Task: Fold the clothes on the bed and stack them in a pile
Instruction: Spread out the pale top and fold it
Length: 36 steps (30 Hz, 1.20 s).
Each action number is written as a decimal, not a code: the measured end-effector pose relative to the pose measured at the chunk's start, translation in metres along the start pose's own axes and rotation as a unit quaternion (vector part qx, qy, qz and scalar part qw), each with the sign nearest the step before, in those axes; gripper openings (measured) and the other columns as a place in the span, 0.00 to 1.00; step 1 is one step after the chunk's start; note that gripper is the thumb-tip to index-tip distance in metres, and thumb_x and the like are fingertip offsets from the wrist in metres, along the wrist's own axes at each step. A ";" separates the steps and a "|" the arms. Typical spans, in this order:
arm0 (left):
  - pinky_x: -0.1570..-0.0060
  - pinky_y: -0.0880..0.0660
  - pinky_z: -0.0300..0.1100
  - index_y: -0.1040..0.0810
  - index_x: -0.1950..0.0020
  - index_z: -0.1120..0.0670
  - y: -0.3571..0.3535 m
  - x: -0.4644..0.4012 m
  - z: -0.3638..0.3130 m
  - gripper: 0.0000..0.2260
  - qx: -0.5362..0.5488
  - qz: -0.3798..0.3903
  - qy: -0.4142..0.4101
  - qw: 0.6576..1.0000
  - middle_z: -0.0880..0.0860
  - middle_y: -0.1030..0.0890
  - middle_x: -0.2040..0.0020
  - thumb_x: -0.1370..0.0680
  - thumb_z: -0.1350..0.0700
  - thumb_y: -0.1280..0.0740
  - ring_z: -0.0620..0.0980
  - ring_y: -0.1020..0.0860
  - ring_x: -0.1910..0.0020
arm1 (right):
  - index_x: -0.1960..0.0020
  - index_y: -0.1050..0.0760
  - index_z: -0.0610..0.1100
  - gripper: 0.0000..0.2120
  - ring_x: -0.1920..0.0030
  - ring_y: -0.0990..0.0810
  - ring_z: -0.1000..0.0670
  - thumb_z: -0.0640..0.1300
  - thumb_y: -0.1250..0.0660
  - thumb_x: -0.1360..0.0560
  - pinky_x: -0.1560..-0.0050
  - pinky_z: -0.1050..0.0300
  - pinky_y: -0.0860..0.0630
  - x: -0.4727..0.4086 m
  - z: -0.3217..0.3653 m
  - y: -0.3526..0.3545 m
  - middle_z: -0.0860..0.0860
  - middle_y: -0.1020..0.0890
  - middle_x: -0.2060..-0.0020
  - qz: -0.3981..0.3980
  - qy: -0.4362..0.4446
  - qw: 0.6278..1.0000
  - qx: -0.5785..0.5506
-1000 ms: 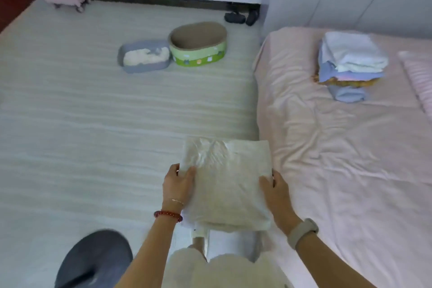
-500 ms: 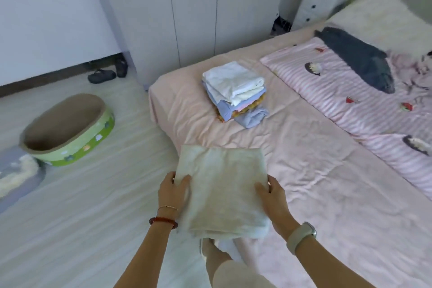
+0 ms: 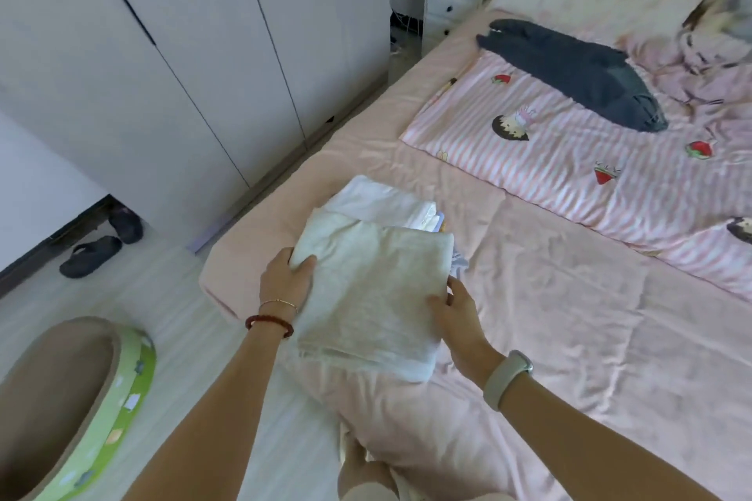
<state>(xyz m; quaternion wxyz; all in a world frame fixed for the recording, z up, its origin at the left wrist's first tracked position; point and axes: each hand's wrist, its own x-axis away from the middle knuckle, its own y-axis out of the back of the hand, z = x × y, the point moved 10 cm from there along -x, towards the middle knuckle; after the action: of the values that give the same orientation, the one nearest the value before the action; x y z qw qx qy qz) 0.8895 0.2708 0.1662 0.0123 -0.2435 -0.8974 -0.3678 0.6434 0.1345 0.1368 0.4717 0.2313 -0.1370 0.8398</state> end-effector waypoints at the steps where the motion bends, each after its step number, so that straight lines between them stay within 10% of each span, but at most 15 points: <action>1: 0.59 0.37 0.41 0.28 0.54 0.56 -0.001 -0.027 -0.009 0.06 -0.009 0.002 -0.014 1.000 0.52 0.25 0.58 0.23 0.54 0.36 0.53 0.29 0.59 | 0.41 0.29 0.44 0.17 0.58 0.23 0.47 0.30 0.44 0.26 0.57 0.55 0.24 -0.015 0.012 -0.011 0.44 0.21 0.57 -0.008 0.008 1.000 -0.006; 6: 0.65 0.38 0.43 0.28 0.58 0.58 -0.031 -0.160 -0.048 0.08 -0.023 0.040 -0.066 0.997 0.52 0.26 0.63 0.23 0.54 0.37 0.53 0.30 0.62 | 0.56 0.29 0.53 0.16 0.49 0.24 0.33 0.31 0.43 0.26 0.46 0.40 0.25 -0.090 0.054 -0.048 0.31 0.23 0.48 -0.098 0.030 0.995 -0.014; 10: 0.68 0.37 0.42 0.29 0.62 0.55 -0.085 -0.242 -0.051 0.09 -0.012 0.103 -0.058 0.993 0.49 0.29 0.68 0.24 0.53 0.38 0.52 0.31 0.66 | 0.51 0.27 0.52 0.16 0.60 0.23 0.45 0.32 0.43 0.26 0.55 0.51 0.23 -0.153 0.046 -0.054 0.45 0.20 0.60 -0.164 0.006 0.986 -0.030; 14: 0.61 0.33 0.42 0.28 0.42 0.59 -0.162 -0.266 -0.013 0.13 -0.096 0.216 -0.038 0.971 0.54 0.26 0.53 0.23 0.54 0.41 0.55 0.28 0.61 | 0.42 0.32 0.49 0.16 0.64 0.25 0.53 0.33 0.43 0.25 0.66 0.63 0.27 -0.192 -0.007 -0.039 0.51 0.23 0.61 -0.222 -0.072 0.972 0.005; 19: 0.58 0.31 0.44 0.39 0.27 0.56 -0.181 -0.263 0.007 0.26 -0.160 0.200 -0.067 0.964 0.59 0.27 0.37 0.24 0.55 0.37 0.53 0.27 0.54 | 0.27 0.44 0.45 0.30 0.44 0.28 0.45 0.39 0.37 0.25 0.51 0.57 0.33 -0.196 -0.042 -0.027 0.44 0.29 0.38 -0.249 -0.132 0.950 0.132; 25: 0.38 0.36 0.66 0.29 0.31 0.50 -0.177 -0.192 -0.037 0.26 -0.282 0.118 -0.401 0.863 0.60 0.31 0.30 0.28 0.43 0.41 0.63 0.34 0.31 | 0.30 0.37 0.47 0.28 0.33 0.31 0.37 0.50 0.40 0.28 0.33 0.36 0.40 -0.187 0.034 -0.086 0.38 0.30 0.33 -0.251 0.197 0.747 0.583; 31: 0.30 0.57 0.63 0.47 0.25 0.43 -0.221 -0.187 0.015 0.33 -0.407 0.264 -0.322 0.813 0.55 0.52 0.23 0.28 0.33 0.58 0.60 0.54 0.25 | 0.26 0.65 0.60 0.36 0.25 0.63 0.44 0.66 0.49 0.26 0.28 0.43 0.56 -0.234 -0.049 -0.076 0.47 0.65 0.25 -0.084 0.013 0.795 0.601; 36: 0.31 0.58 0.63 0.50 0.25 0.42 -0.220 -0.189 -0.001 0.28 -0.425 0.272 -0.278 0.817 0.51 0.56 0.23 0.23 0.38 0.47 0.57 0.59 0.25 | 0.24 0.55 0.55 0.30 0.25 0.62 0.47 0.58 0.47 0.22 0.27 0.45 0.58 -0.231 -0.026 -0.069 0.49 0.59 0.24 -0.061 0.034 0.840 0.538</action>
<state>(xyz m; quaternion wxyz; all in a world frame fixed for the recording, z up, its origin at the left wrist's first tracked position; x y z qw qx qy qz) 0.9578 0.0546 -0.0149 -0.2432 -0.5504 -0.5145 -0.6109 0.7990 0.0137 -0.0041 0.3276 0.4277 0.3673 0.7582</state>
